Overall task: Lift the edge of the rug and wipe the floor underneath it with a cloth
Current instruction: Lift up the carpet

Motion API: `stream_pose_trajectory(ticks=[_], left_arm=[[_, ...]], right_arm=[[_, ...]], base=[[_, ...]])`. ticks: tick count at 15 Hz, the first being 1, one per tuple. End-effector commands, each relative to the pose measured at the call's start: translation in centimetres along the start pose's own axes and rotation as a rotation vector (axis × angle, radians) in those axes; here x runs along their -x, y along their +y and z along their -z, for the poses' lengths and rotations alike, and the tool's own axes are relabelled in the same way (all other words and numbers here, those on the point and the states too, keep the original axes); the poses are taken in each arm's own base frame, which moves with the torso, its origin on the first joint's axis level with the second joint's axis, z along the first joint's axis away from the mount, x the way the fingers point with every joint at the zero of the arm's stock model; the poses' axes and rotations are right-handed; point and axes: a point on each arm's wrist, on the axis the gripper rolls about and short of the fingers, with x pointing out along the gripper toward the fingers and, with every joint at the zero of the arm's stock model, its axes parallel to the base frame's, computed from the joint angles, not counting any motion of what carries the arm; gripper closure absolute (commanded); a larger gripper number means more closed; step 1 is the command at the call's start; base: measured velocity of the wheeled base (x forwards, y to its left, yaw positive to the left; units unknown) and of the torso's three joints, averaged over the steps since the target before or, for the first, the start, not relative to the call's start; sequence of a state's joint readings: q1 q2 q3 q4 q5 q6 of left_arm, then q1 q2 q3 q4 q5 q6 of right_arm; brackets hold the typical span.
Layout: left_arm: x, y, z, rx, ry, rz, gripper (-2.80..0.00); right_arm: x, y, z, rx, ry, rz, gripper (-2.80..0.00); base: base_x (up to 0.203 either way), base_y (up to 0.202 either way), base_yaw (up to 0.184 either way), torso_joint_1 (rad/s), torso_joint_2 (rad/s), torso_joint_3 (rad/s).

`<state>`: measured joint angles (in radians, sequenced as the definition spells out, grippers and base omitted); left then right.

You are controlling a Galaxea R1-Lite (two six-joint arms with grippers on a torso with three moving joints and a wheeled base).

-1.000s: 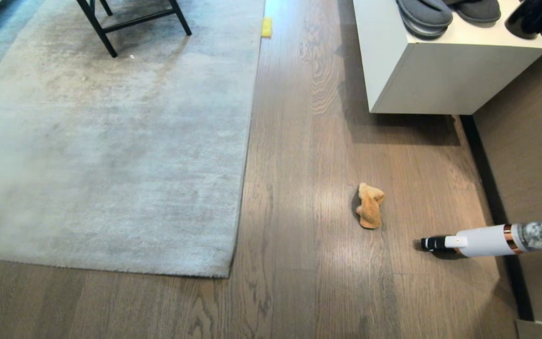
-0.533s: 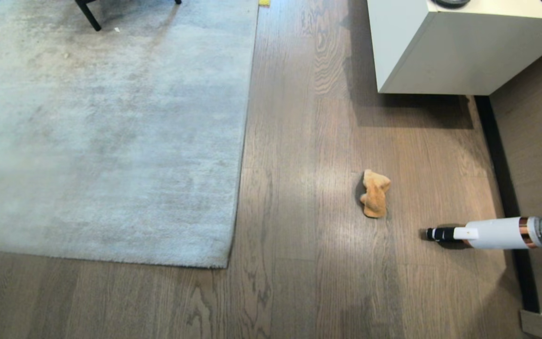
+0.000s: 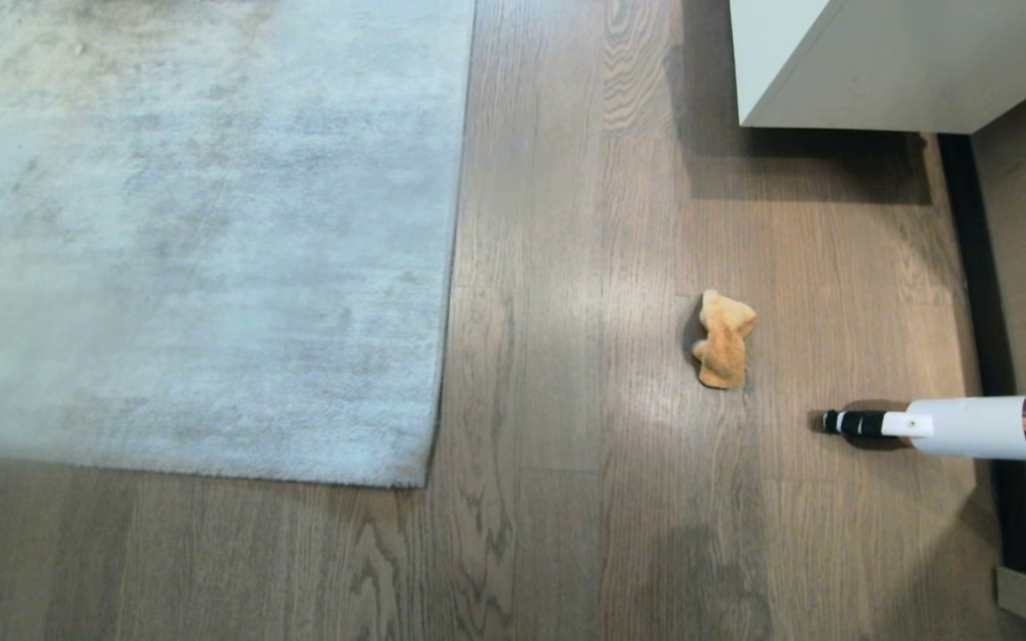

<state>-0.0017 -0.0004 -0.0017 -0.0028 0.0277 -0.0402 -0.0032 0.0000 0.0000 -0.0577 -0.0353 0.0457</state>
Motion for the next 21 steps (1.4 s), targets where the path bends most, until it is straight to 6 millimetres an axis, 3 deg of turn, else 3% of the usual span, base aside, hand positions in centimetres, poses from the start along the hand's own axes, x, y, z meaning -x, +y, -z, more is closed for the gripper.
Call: stream_pose_trajectory(ticks=[1, 21], left_arm=[[0.00, 0.00, 0.00, 0.000, 0.000, -0.001, 0.00], [0.00, 0.00, 0.00, 0.001, 0.000, -0.002, 0.00]], right_arm=[[-0.01, 0.00, -0.01, 0.000, 0.001, 0.000, 0.00], [-0.01, 0.00, -0.01, 0.000, 0.001, 0.000, 0.00]], base=[[0.000, 0.000, 0.000, 0.005, 0.01, -0.196], [0.000, 0.000, 0.000, 0.002, 0.00, -0.197]])
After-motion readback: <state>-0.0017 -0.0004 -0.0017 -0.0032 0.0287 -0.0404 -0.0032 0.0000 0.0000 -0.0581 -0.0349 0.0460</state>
